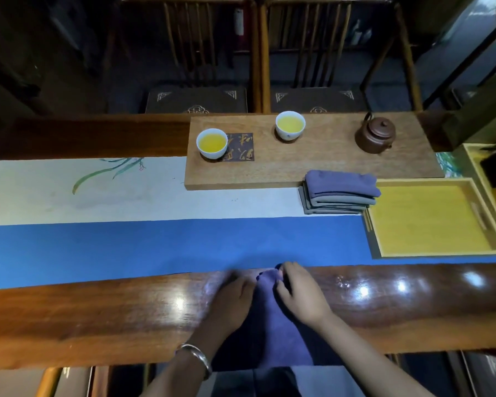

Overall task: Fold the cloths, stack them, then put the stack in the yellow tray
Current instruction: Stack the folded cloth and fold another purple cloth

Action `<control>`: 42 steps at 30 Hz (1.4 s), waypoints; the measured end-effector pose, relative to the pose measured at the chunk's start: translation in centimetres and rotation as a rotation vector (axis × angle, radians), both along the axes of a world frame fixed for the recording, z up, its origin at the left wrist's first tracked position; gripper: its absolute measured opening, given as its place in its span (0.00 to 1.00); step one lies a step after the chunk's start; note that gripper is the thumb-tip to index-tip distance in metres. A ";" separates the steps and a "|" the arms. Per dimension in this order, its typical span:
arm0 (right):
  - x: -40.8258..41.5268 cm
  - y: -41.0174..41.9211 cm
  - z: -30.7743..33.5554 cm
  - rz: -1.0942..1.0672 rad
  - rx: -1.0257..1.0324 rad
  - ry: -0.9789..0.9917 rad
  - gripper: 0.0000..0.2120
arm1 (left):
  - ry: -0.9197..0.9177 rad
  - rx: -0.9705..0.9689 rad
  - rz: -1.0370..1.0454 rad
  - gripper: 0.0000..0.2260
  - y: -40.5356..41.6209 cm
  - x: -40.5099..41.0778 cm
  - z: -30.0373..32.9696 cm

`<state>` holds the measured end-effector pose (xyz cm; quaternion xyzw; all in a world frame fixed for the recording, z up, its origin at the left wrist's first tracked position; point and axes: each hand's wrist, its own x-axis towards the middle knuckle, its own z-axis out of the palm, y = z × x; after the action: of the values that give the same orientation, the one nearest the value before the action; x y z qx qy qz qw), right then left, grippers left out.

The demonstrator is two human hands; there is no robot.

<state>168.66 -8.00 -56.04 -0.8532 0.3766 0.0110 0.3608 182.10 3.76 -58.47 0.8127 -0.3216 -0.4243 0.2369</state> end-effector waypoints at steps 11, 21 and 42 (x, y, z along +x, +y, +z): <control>-1.9 2.2 2.4 -0.009 0.064 -0.120 0.06 | 0.165 0.232 0.096 0.16 -3.0 2.3 0.0; -3.0 1.5 4.2 -0.085 0.047 -0.211 0.04 | 0.257 0.078 -0.035 0.16 -2.7 1.9 2.0; -5.6 -5.3 16.1 -0.266 -0.095 -0.604 0.09 | 0.212 -0.534 0.701 0.09 1.7 15.7 14.6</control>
<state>163.03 -13.30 -39.96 -0.7772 0.3608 -0.3070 0.4143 197.80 5.49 -43.91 0.7351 -0.0992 -0.3014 0.5991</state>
